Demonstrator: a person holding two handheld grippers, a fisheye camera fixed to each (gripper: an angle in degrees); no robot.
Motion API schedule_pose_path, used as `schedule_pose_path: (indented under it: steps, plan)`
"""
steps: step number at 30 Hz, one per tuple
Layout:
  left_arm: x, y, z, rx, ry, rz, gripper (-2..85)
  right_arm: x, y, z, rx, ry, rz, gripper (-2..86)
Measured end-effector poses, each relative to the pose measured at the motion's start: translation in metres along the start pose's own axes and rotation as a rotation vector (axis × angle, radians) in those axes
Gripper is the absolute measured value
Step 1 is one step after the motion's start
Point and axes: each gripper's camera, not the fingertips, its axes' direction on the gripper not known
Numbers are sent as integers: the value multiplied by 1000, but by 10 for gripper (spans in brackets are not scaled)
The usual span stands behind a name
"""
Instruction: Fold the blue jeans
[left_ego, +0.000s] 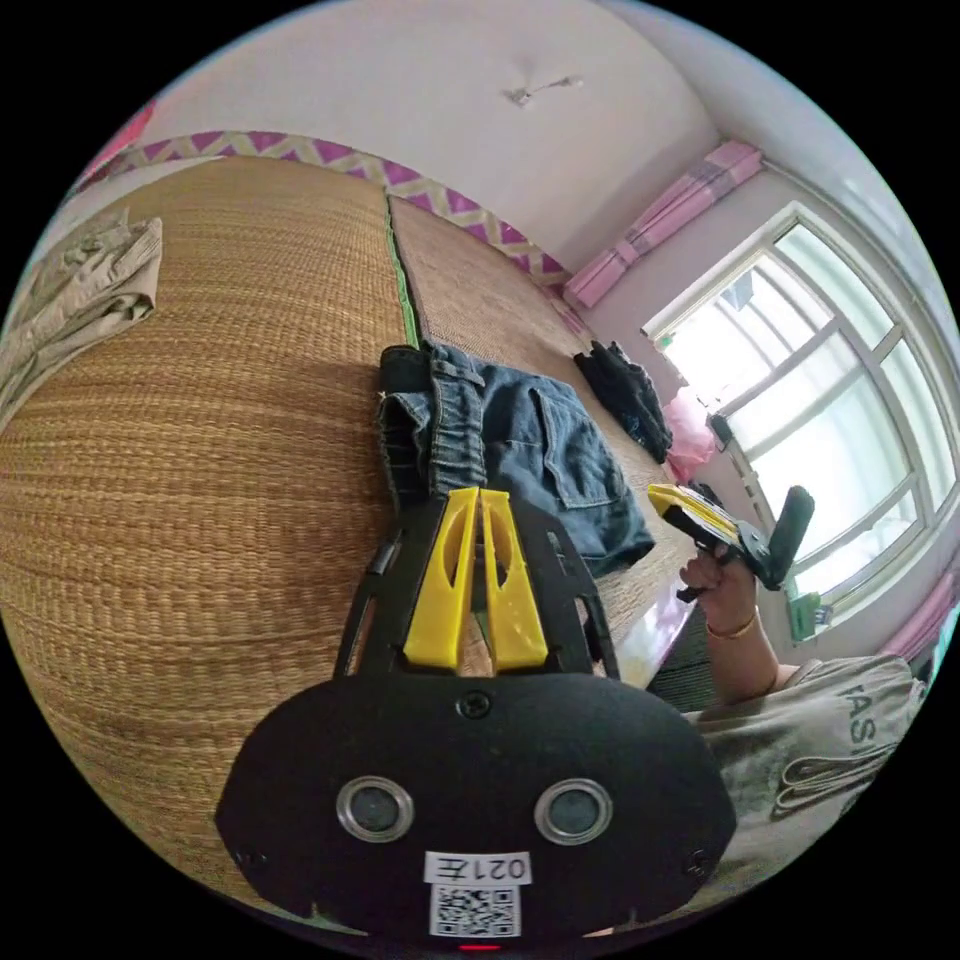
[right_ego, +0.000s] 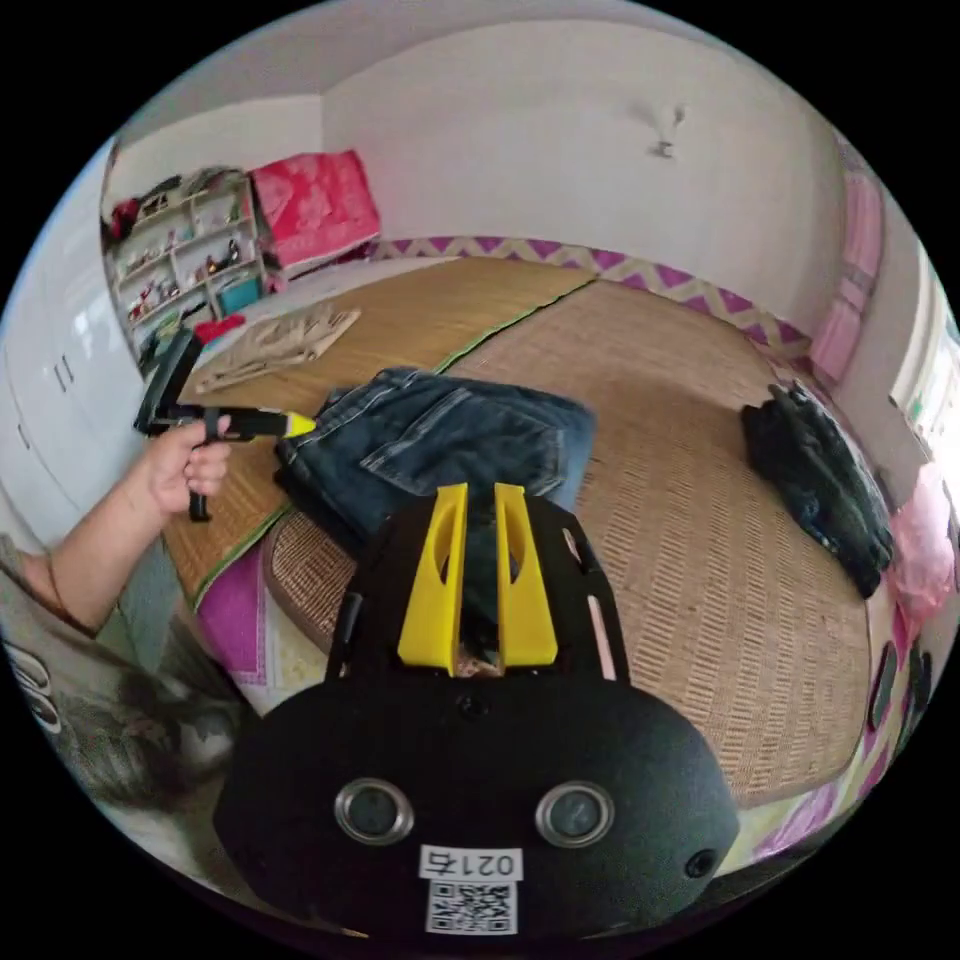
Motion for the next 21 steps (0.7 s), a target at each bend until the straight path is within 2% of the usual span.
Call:
schedule_pose_path:
  steps: [1,3,4,6,8,10,14,18,21]
  plan:
    - [-12,6,-12,30,29,-24,42,23,2,4,-4,-15,38,66]
    - [-35,10,-18,24,63,-68,89,109,13,48,-106,-188,195,85]
    - [-54,9,-14,-15,88,-101,131,129,17,63,-133,-250,231,90]
    - [-81,10,-1,-77,139,-137,154,189,38,128,-229,-468,367,109]
    - [-109,11,24,-176,206,-164,169,215,55,170,-282,-582,435,120]
    - [-122,11,40,-223,252,-170,167,230,68,210,-357,-665,462,134]
    - [-144,3,73,-334,281,-185,144,257,89,278,-388,-867,515,142]
    - [-161,3,92,-389,287,-177,102,269,110,334,-434,-879,493,97]
    - [-175,14,87,-349,308,-179,70,277,128,350,-415,-891,498,74]
